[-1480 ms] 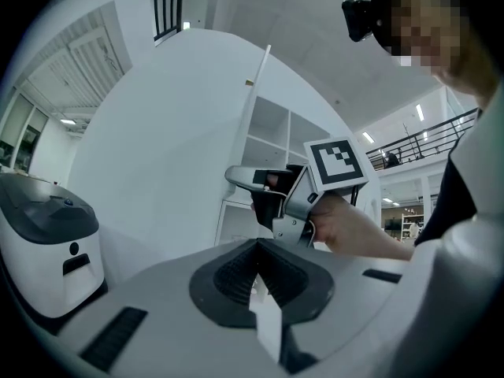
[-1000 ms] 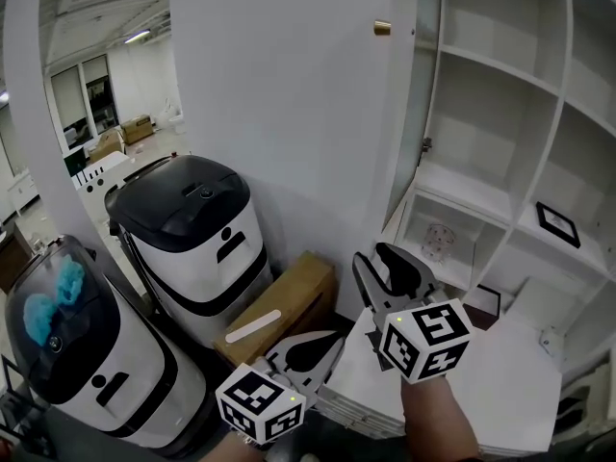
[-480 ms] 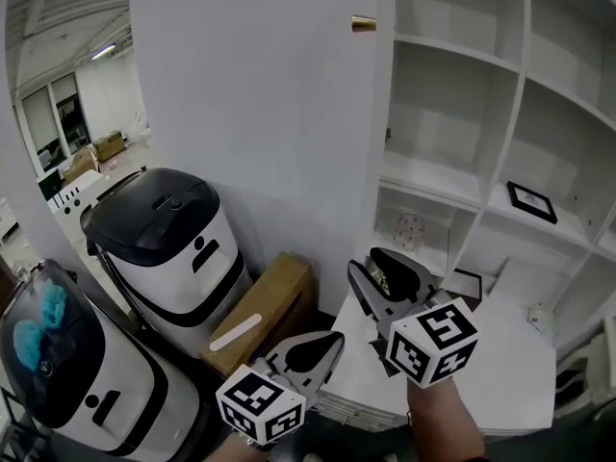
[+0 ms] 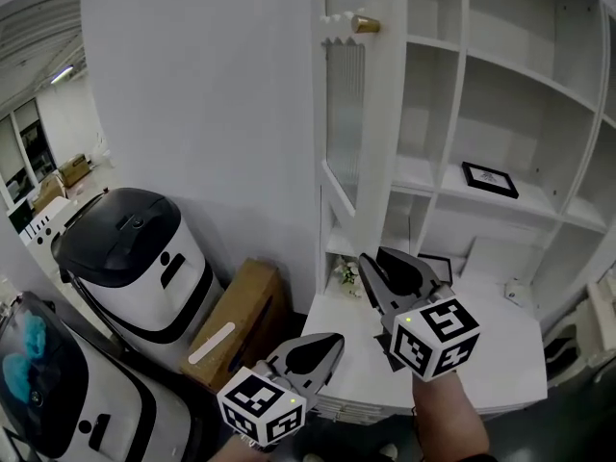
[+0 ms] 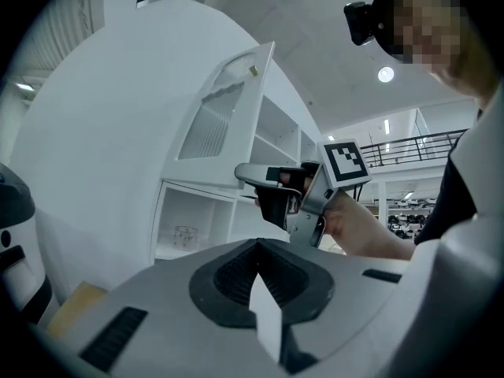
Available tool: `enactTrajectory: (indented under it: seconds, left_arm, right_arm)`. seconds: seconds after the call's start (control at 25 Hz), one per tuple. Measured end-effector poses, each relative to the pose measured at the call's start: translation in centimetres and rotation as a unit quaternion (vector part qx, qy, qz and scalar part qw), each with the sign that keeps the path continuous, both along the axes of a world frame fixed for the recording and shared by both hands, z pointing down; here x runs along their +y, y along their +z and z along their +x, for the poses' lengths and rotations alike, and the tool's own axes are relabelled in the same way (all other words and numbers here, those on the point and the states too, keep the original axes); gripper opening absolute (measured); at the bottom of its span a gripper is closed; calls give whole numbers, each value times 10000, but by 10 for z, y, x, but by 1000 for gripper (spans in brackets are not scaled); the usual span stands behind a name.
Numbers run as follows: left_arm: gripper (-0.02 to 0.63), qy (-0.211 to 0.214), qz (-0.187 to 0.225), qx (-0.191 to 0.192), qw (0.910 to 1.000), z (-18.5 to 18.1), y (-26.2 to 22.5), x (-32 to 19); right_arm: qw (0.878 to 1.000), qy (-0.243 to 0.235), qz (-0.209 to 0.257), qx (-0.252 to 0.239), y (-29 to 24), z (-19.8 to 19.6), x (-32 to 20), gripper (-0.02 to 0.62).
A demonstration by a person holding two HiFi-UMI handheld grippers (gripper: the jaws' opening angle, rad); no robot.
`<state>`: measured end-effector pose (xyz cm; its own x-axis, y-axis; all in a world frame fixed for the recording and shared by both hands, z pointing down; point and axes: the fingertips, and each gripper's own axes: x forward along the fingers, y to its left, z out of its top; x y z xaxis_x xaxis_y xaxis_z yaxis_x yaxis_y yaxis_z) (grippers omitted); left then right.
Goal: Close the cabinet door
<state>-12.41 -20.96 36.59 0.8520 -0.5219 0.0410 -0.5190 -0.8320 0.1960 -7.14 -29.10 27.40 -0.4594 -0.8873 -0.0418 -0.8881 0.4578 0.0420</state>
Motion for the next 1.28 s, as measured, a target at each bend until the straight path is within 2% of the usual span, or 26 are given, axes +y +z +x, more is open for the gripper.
enactTrajectory:
  seconds: [0.36, 0.64, 1.04, 1.28]
  left_arm:
    - [2, 397, -70, 25, 9992, 29, 5, 4]
    - [2, 697, -154, 49, 9974, 66, 9, -3]
    - [2, 463, -144, 157, 9987, 100, 0, -38]
    - [2, 312, -175, 165, 9992, 119, 2, -64]
  right_arm:
    - [9979, 631, -50, -107, 2, 48, -12, 59]
    - [9963, 820, -142, -190, 3, 87, -29, 63]
    - [9948, 969, -182, -251, 5, 141, -65, 83]
    - [9930, 1177, -84, -13, 4, 166, -90, 100]
